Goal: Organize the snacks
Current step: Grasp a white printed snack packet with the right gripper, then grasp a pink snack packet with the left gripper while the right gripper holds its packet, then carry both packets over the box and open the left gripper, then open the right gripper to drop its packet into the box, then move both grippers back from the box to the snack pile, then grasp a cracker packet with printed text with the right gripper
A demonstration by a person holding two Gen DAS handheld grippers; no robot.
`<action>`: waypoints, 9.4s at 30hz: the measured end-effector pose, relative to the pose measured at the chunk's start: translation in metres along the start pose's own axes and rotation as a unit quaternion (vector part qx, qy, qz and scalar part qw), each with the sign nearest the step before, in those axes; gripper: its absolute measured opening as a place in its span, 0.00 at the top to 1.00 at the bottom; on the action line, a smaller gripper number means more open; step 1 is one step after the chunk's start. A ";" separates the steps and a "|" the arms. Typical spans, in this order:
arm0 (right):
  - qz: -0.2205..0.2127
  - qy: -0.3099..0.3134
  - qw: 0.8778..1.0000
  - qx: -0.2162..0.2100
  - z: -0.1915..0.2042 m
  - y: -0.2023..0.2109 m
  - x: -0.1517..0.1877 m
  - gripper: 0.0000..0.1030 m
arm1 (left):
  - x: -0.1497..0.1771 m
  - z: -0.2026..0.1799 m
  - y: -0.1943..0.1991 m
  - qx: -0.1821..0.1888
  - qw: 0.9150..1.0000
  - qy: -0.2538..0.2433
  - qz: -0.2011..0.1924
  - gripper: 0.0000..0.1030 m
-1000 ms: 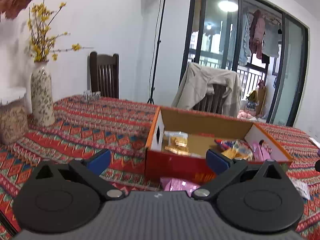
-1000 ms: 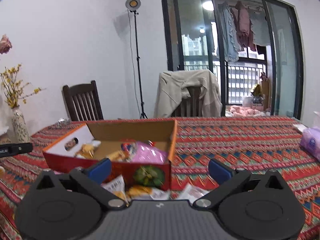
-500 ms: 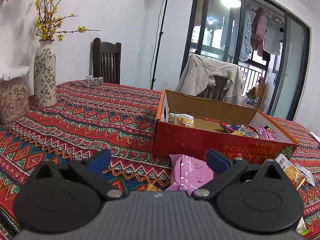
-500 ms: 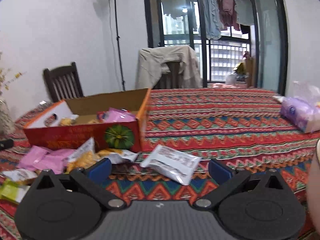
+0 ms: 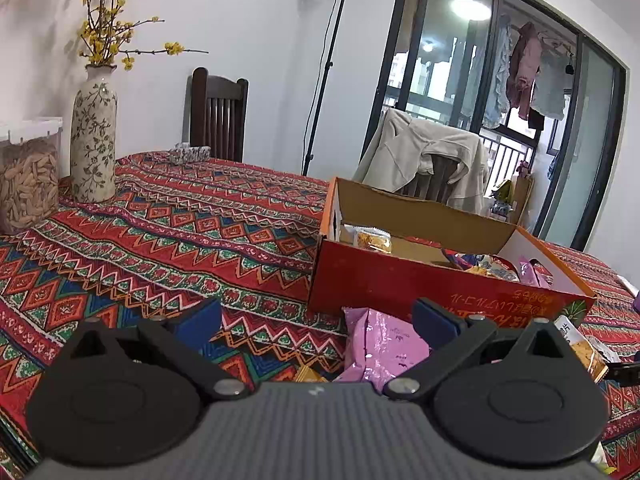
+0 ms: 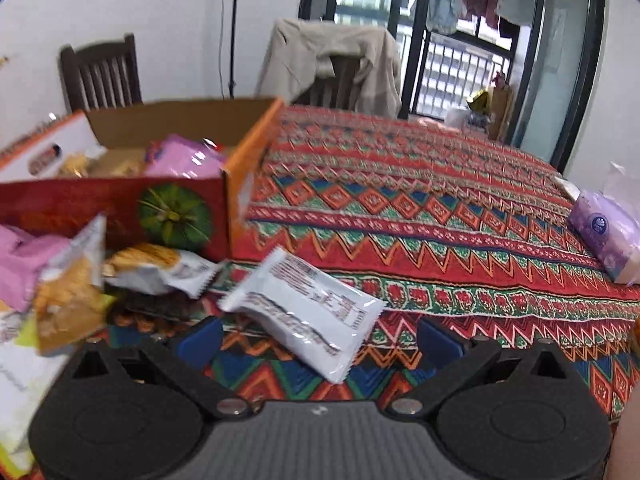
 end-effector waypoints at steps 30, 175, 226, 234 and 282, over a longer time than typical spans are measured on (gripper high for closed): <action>-0.065 -0.007 0.997 -0.045 0.004 0.005 -0.011 0.62 | 0.002 0.005 -0.006 -0.007 1.000 0.010 0.012 0.00; -0.182 -0.046 0.976 -0.114 0.100 -0.014 -0.125 0.09 | -0.057 -0.099 -0.110 0.036 0.998 -0.054 0.027 0.14; -0.153 -0.012 0.983 -0.106 0.084 0.104 -0.018 0.00 | -0.007 -0.016 0.031 0.020 0.999 -0.037 0.015 0.00; -0.129 -0.024 0.984 -0.118 0.086 0.102 0.013 0.00 | 0.023 -0.002 0.039 0.010 0.999 -0.042 0.019 0.00; -0.161 0.048 0.982 -0.092 0.115 0.075 -0.016 0.59 | 0.028 0.001 0.036 0.021 0.999 -0.028 0.009 0.00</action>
Point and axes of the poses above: each gripper's, at about its wrist camera, not at the fingertips, and y roughly against the way its jaws point, z to its left, x to its underside, the point moved 8 cm from there along -y, roughly the way its jaws point
